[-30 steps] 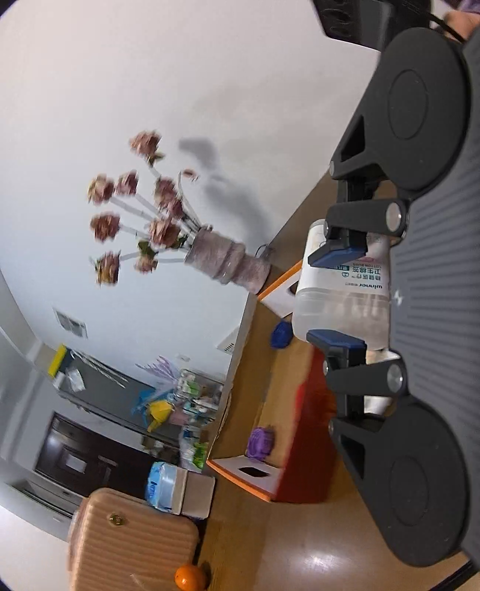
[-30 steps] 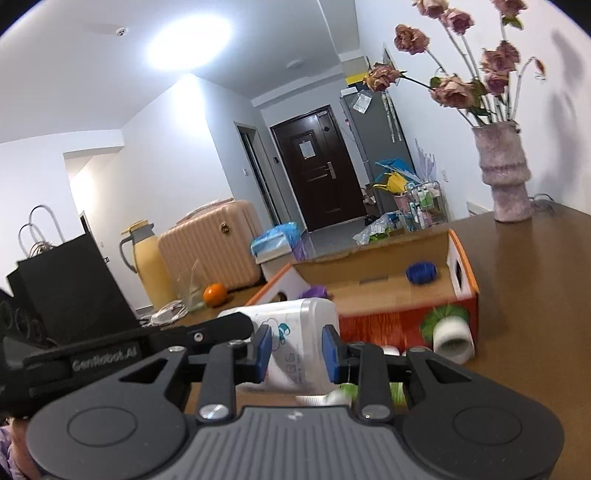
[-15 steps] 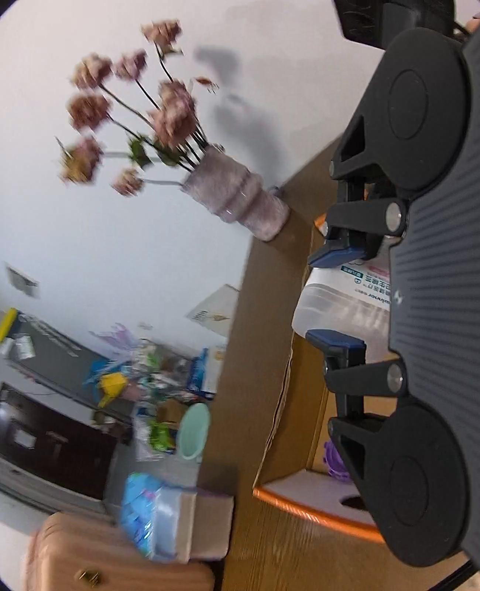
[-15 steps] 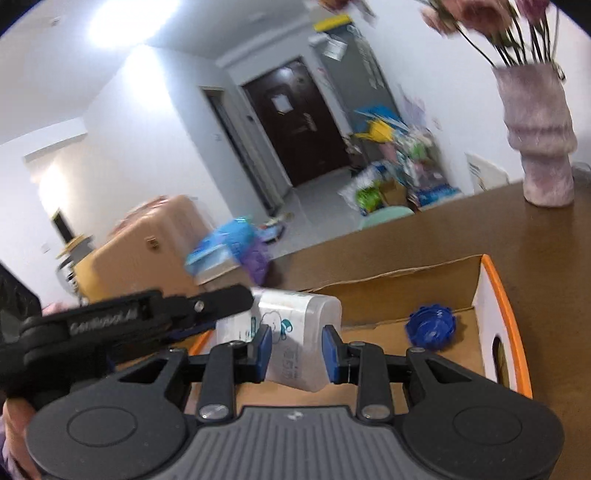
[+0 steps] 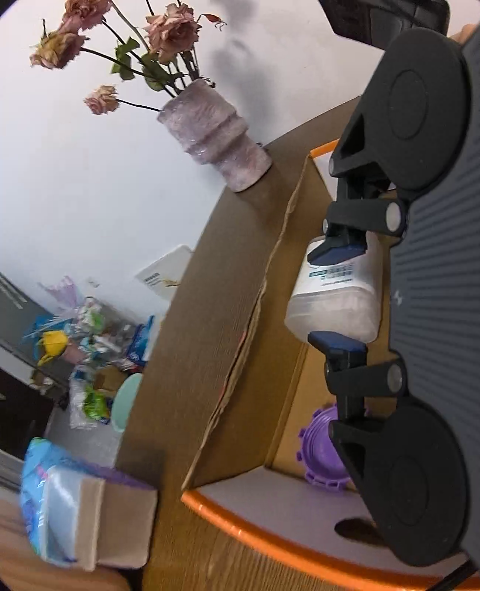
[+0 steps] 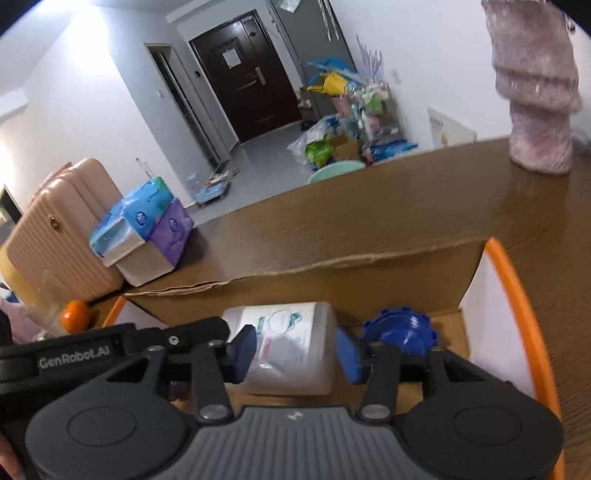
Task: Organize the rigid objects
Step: 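Lower the white bottle into the box and open both tools, then withdraw both tools from the box toward the items on the table, then grasp the white spray bottle with the left tool while the right tool grasps the white tape roll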
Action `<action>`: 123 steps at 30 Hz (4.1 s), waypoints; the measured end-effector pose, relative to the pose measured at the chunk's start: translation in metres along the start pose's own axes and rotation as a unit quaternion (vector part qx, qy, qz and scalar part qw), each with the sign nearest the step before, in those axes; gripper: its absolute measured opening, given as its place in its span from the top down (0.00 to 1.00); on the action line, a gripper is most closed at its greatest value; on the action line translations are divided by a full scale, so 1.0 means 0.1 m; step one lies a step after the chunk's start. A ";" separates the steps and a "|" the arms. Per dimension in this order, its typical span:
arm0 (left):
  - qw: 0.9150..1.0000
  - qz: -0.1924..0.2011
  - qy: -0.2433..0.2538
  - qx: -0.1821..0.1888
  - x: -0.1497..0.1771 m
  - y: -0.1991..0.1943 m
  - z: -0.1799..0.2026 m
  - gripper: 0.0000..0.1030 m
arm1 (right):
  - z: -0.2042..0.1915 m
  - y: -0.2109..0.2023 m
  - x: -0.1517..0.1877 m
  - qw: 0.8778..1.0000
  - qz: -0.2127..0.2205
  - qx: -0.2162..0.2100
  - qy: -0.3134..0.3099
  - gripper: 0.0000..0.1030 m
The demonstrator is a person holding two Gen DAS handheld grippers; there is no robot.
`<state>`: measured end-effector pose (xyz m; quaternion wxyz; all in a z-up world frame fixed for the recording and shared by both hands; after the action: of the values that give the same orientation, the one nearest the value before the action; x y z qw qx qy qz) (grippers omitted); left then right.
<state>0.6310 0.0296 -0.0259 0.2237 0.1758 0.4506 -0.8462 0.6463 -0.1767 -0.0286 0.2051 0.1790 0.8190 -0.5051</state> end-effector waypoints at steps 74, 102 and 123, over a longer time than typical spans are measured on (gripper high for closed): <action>0.940 0.202 0.214 -0.171 3.79 -2.96 0.36 0.00 | -0.21 -2.94 3.97 0.941 0.259 0.129 -0.174 0.00; 0.963 0.101 0.177 -0.175 2.46 -1.04 0.72 0.00 | 0.12 -2.05 2.65 0.966 0.167 0.091 -0.173 0.18; 0.971 0.055 0.147 -0.180 2.43 -1.09 0.34 0.01 | 0.44 -1.34 1.97 0.984 0.094 0.081 -0.126 0.40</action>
<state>0.3656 0.0010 -0.0549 0.2288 0.2801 0.6128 -0.7026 0.4180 -0.2563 -0.0466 0.3380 0.2061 0.7222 -0.5671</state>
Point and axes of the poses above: each gripper's, at about its wrist camera, not at the fingertips, and y roughly the way its jaws point, z to its right, x to its underside, the point moved 4 cm from there along y, roughly the way its jaws point, and after that the axes turned 11 degrees about -z, right-handed, at the moved point
